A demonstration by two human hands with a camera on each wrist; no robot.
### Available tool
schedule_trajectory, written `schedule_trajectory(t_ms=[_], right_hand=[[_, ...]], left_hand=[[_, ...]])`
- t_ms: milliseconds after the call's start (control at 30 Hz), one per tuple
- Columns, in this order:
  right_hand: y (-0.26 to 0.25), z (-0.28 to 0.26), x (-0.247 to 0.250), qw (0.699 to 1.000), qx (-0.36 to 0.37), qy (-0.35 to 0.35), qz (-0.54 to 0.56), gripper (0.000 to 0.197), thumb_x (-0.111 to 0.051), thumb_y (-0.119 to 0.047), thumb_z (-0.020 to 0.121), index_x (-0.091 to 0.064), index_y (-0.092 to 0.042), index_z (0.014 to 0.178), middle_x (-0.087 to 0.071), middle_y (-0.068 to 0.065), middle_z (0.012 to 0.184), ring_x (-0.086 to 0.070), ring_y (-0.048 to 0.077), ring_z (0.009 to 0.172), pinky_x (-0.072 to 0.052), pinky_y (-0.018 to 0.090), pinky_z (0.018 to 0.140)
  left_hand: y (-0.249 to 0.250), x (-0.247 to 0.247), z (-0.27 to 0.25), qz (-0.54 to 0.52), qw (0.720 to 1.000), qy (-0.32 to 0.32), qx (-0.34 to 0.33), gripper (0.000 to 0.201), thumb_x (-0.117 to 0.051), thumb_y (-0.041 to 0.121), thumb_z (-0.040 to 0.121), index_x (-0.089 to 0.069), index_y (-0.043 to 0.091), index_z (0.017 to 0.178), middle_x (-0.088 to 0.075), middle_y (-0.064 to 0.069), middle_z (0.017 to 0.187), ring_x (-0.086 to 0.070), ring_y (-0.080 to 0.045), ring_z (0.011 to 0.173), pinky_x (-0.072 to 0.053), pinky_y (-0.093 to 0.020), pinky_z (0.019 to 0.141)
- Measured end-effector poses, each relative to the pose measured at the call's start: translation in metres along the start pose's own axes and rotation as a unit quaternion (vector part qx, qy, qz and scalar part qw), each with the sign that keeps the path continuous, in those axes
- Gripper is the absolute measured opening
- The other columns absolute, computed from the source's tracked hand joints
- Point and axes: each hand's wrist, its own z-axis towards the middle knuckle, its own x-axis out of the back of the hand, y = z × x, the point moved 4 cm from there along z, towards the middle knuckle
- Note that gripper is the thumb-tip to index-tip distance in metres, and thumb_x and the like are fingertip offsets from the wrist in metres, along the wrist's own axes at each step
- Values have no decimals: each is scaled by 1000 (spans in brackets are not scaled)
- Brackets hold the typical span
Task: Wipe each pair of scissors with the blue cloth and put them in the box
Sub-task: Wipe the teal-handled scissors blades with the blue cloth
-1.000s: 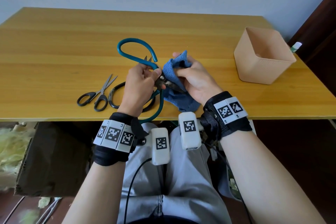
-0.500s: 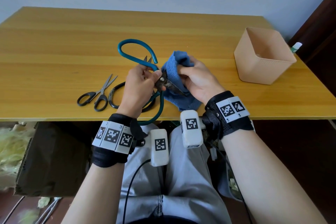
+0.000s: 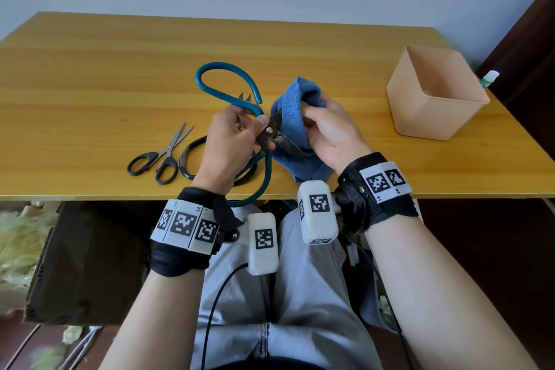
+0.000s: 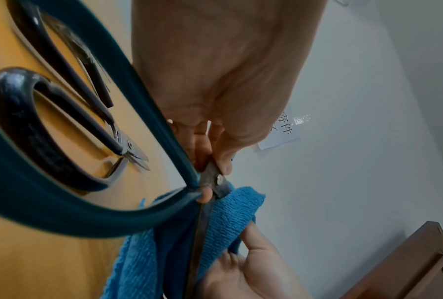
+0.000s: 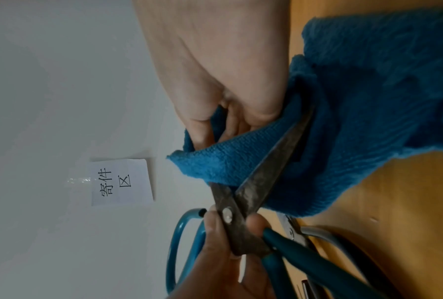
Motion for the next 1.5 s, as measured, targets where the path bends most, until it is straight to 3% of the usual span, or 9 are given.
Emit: schedule_trajectory(t_ms=[267, 367, 500, 633, 767, 833, 967, 1200, 1500], right_hand=[[-6, 0, 2, 1000, -1, -13, -10, 27, -55, 5, 95, -56, -5, 120, -66, 11, 96, -67, 22, 81, -57, 32, 69], [-11, 3, 12, 996, 19, 89, 0, 33, -53, 9, 92, -57, -6, 122, -65, 13, 95, -65, 21, 76, -56, 32, 65], [-20, 1, 34, 981, 24, 192, 1, 38, -61, 6, 88, -57, -9, 122, -66, 9, 89, -63, 16, 64, -50, 21, 49], [-23, 1, 31, 982, 6, 149, -114, 32, -62, 9, 85, -57, -9, 112, -62, 5, 84, -57, 13, 59, -42, 19, 44], [-24, -3, 10, 999, -37, 17, -28, 29, -64, 14, 85, -59, -5, 106, -65, 14, 101, -68, 23, 84, -59, 28, 65], [-24, -7, 2, 998, -54, -33, 5, 29, -67, 14, 83, -59, -5, 104, -66, 14, 98, -70, 25, 87, -60, 33, 71], [-18, -8, -4, 997, -56, -58, -14, 29, -69, 13, 82, -59, -3, 104, -68, 11, 87, -71, 20, 82, -61, 35, 79], [-11, -11, -8, 995, -73, -68, 9, 27, -65, 16, 84, -58, -1, 104, -68, 11, 79, -71, 21, 78, -60, 34, 81], [-8, -9, -7, 995, -71, -61, 41, 22, -59, 18, 86, -60, 0, 99, -67, 14, 84, -72, 21, 74, -60, 28, 74]], left_hand=[[1, -2, -1, -3, 1000, -14, -9, 19, -59, 14, 100, -59, -3, 109, -55, -16, 88, -72, -19, 63, -59, -38, 69], [1, -4, -1, -4, 1000, -18, -13, 24, -60, 15, 100, -57, -8, 108, -57, -15, 86, -72, -19, 63, -59, -34, 68], [-1, 0, -2, -13, 1000, 5, -7, 17, -60, 16, 100, -60, 0, 106, -64, -10, 78, -73, -24, 67, -56, -55, 83], [-2, 4, 0, -30, 999, 27, 0, 18, -60, 16, 100, -61, -1, 106, -66, 7, 61, -73, -26, 70, -54, -58, 89], [-1, 0, 2, -19, 1000, 22, -7, 10, -60, 13, 100, -61, 3, 99, -64, 0, 70, -72, -20, 62, -54, -27, 66], [-1, -2, 2, -6, 1000, 22, -7, 10, -60, 14, 100, -61, 4, 99, -64, -5, 72, -71, -17, 61, -50, -22, 60], [-5, -4, 3, -3, 1000, 17, -5, 24, -61, 16, 99, -58, -6, 108, -66, -29, 88, -73, -19, 63, -54, -27, 62], [-7, -1, 3, -8, 1000, 21, 5, 23, -60, 14, 100, -58, -8, 107, -66, -13, 79, -73, -20, 63, -58, -50, 73], [-3, 1, 0, -20, 1000, 23, 6, 17, -60, 13, 100, -59, -2, 107, -65, -1, 70, -72, -20, 63, -56, -55, 78]])
